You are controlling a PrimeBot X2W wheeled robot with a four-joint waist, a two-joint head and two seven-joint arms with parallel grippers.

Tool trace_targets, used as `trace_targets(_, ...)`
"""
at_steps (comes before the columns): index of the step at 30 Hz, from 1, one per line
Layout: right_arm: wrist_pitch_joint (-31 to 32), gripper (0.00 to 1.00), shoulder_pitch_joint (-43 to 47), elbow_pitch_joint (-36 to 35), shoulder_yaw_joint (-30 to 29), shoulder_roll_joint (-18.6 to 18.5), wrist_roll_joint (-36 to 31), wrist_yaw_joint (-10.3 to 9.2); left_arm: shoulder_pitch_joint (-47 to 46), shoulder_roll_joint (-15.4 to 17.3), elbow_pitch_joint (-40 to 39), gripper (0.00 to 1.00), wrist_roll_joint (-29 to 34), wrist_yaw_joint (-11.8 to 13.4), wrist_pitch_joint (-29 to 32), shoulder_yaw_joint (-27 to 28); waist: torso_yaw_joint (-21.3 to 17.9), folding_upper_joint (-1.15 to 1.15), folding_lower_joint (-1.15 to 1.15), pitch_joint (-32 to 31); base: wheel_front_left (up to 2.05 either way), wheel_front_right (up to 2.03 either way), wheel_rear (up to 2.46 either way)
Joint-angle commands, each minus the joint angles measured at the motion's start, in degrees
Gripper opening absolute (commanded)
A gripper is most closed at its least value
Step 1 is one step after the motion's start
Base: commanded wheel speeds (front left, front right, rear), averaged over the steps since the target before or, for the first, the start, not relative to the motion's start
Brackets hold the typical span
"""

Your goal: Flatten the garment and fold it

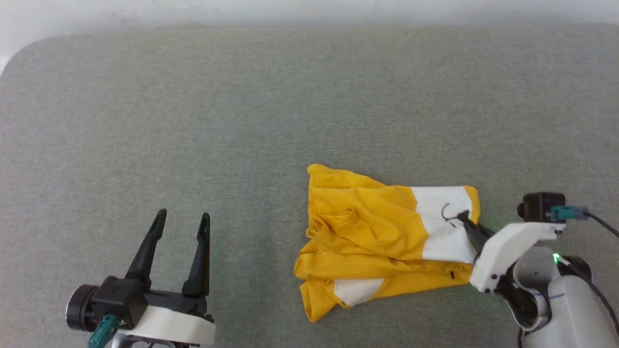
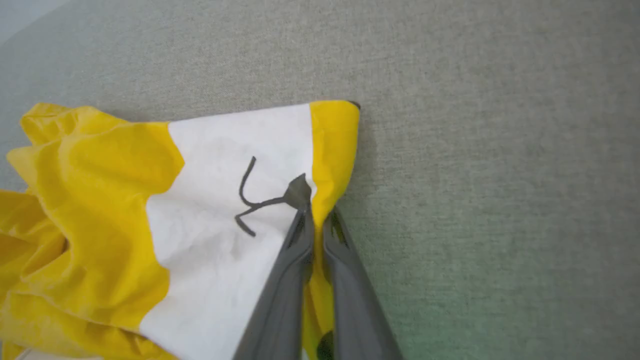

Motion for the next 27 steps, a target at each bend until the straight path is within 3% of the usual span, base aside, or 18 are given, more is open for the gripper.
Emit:
trace_targets(1, -0.25, 0.00, -1.70, -1.00, 1.10, 0.26, -0.41, -0.06, -0.71, 0.47, -0.43, 1.00, -0.56, 0.23, 0.11, -0.08, -1.79, 0.00, 0.00, 0.33, 0.00, 0.00, 0.00)
trace_targets(13, 0.81, 0.00, -9.77, -3.78, 8.64, -5.70, -2.23, -0.06, -1.52, 2.32, -2.50, 1.00, -0.42, 0.46, 1.97, -0.66, -9.35, 0.00, 0.00, 0.96, 0.00, 0.00, 0.00)
trace_targets(27, 0.31, 0.00, -21.70, -0.94, 13.41, -13.26, -3.23, -0.06, -3.32, 4.35, -4.42, 1.00, -0.09, 0.59, 3.99, -1.47, -16.10, 0.00, 0.00, 3.37, 0.00, 0.00, 0.00)
